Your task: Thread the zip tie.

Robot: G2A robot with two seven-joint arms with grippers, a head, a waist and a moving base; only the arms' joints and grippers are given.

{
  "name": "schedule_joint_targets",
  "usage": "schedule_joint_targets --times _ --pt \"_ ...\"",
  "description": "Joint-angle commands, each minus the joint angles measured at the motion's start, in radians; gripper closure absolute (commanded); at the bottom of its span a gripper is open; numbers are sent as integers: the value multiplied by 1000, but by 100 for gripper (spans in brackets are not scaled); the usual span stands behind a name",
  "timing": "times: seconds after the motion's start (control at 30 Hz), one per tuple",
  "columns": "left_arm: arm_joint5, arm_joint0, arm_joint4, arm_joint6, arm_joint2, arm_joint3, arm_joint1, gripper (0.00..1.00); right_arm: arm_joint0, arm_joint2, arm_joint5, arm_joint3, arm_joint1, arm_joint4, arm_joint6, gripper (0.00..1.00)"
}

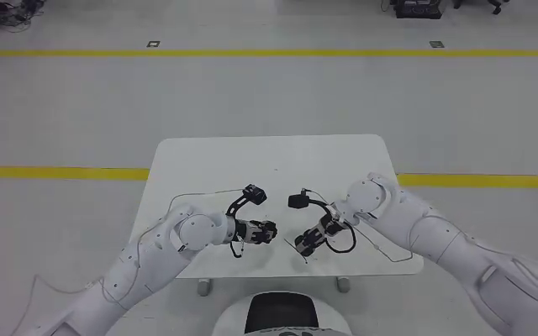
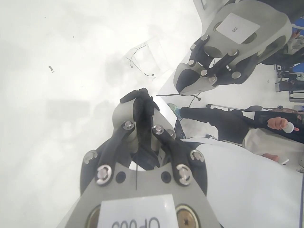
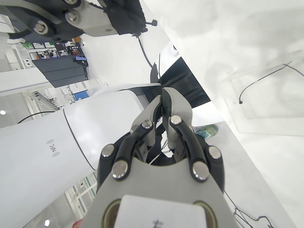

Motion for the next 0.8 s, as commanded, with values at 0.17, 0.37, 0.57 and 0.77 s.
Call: schedule_joint_targets --times 0.17,0.37,0.57,0.77 --pt "0 0 0 0 0 0 0 100 -4 14 -9 12 -11 -4 -1 100" --pt "0 0 0 0 0 0 0 100 -4 22 -13 19 -23 -10 10 100" --pt "0 0 0 0 0 0 0 100 -6 29 -18 27 -33 -13 22 100" --pt "0 0 0 0 0 0 0 100 -9 38 -20 34 -41 -15 30 100"
